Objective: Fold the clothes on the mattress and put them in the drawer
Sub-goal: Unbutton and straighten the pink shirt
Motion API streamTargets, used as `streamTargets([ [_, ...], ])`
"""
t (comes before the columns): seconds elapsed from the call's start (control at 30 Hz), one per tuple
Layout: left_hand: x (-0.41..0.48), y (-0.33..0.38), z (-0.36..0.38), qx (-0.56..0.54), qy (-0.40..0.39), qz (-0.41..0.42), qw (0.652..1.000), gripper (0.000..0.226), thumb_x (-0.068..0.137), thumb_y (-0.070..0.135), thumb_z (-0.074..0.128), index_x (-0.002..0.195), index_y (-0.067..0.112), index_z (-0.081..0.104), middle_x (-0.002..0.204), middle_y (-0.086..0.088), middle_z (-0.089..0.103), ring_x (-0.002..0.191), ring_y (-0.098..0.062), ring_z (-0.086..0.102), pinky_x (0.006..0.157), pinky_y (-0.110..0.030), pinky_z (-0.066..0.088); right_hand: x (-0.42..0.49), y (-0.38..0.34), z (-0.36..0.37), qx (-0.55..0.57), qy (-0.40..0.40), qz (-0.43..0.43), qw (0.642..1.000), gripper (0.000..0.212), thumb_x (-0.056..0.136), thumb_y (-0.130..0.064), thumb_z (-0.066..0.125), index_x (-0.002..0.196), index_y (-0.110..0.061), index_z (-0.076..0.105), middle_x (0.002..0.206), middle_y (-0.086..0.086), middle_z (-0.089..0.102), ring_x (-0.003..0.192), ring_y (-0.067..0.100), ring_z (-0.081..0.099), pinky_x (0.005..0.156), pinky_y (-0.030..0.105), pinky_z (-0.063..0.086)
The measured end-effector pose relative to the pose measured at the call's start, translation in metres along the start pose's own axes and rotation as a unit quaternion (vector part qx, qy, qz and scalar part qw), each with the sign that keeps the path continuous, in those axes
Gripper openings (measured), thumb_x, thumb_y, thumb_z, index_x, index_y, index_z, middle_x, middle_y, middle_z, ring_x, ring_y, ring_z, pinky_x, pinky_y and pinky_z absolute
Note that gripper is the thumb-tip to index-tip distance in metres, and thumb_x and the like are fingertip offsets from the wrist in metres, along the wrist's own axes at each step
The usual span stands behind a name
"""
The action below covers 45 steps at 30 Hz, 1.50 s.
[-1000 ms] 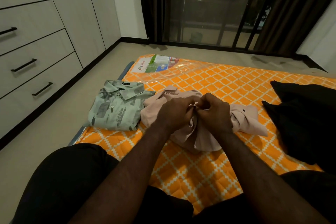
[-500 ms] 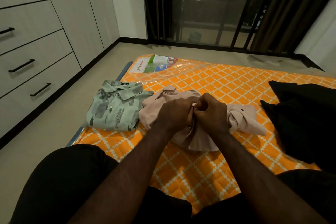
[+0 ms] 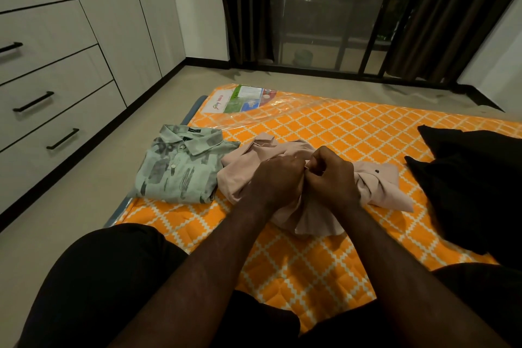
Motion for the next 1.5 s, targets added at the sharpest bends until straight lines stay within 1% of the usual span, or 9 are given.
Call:
streamTargets([
  [0.27,0.002,-0.014,-0.003,-0.126,-0.072,-0.035,0.989,0.039,0.087,0.025,0.051,0.123,0.022,0.066,0.088,-0.006,0.071,0.074,-0.028,0.063,0.057,-0.034,0.044,-0.006,-0.01,0.005,-0.026,-0.039,-0.125,0.991,0.012,0.08,-0.003,0.061,0.079,-0.012,0.053,0.074,-0.001,0.056,0.067,0.021,0.051,0.058,0.046,0.047],
  [0.43,-0.004,-0.022,-0.002,-0.132,0.024,-0.042,0.99,0.028,0.082,0.009,0.07,0.109,0.013,0.074,0.101,-0.01,0.062,0.086,-0.024,0.06,0.068,-0.026,0.045,0.007,-0.009,-0.006,0.117,-0.017,0.01,0.993,0.013,0.088,-0.003,0.065,0.094,-0.014,0.062,0.089,-0.001,0.07,0.082,0.012,0.07,0.067,0.028,0.057],
  [0.57,0.0,-0.026,0.001,-0.216,0.117,-0.084,0.966,0.023,0.072,-0.005,0.074,0.091,0.008,0.077,0.099,-0.011,0.06,0.091,-0.005,0.046,0.078,-0.003,0.034,0.008,0.008,-0.007,0.133,-0.047,0.111,0.984,0.008,0.09,-0.006,0.069,0.09,-0.013,0.072,0.086,-0.003,0.073,0.08,0.011,0.071,0.07,0.04,0.06],
  [0.73,-0.005,-0.023,0.014,-0.219,0.116,-0.159,0.956,0.015,0.082,0.001,0.068,0.092,0.012,0.071,0.094,-0.003,0.064,0.088,-0.017,0.058,0.075,-0.035,0.053,0.002,0.009,0.004,0.097,-0.126,0.108,0.981,0.007,0.085,-0.015,0.079,0.084,-0.02,0.073,0.073,-0.001,0.074,0.07,0.017,0.073,0.069,0.048,0.061],
  [0.87,-0.007,-0.025,0.013,-0.27,0.127,-0.269,0.916,0.017,0.093,0.031,0.069,0.096,0.015,0.063,0.092,0.003,0.064,0.084,-0.011,0.061,0.067,-0.024,0.05,0.002,0.004,0.002,0.112,-0.109,0.124,0.98,0.01,0.085,-0.014,0.078,0.083,-0.016,0.068,0.066,0.004,0.071,0.058,0.023,0.07,0.054,0.042,0.056],
  [0.97,-0.006,-0.028,0.021,-0.323,0.059,-0.364,0.872,0.042,0.087,0.053,0.073,0.107,0.018,0.061,0.095,0.005,0.064,0.085,-0.007,0.061,0.067,-0.018,0.044,0.001,0.003,0.005,0.134,-0.196,0.118,0.964,0.01,0.084,-0.007,0.077,0.086,-0.005,0.068,0.071,0.011,0.069,0.061,0.024,0.067,0.057,0.041,0.054],
  [1.13,-0.011,-0.04,0.033,-0.347,-0.006,-0.374,0.86,0.024,0.083,0.022,0.078,0.105,0.016,0.071,0.097,0.002,0.073,0.093,-0.018,0.068,0.079,-0.034,0.055,-0.005,0.005,0.012,0.09,-0.389,0.105,0.911,0.01,0.085,-0.019,0.083,0.081,-0.013,0.077,0.073,0.001,0.073,0.068,0.009,0.064,0.062,0.026,0.049],
  [1.37,-0.009,-0.021,0.016,-0.408,-0.034,-0.289,0.865,0.023,0.08,0.016,0.074,0.06,0.021,0.064,0.088,-0.005,0.073,0.09,-0.018,0.067,0.075,-0.04,0.053,0.014,0.015,-0.025,0.09,0.016,0.145,0.985,0.052,0.087,-0.049,0.049,0.069,-0.001,0.057,0.067,0.017,0.056,0.065,0.033,0.051,0.06,0.043,0.04],
  [1.5,-0.01,-0.008,0.017,-0.466,-0.213,-0.194,0.837,0.017,0.087,0.014,0.066,0.077,0.001,0.06,0.094,-0.015,0.068,0.08,-0.02,0.061,0.068,-0.035,0.05,0.01,0.021,-0.019,0.057,0.024,0.212,0.975,0.041,0.094,-0.053,0.067,0.092,-0.013,0.061,0.083,0.005,0.064,0.065,0.017,0.062,0.055,0.037,0.052],
])
Point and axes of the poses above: each hand's wrist, its own x-axis towards the middle knuckle, its own z-axis out of the palm, y = z × x, the point moved 3 cm from there along x, towards the middle knuckle
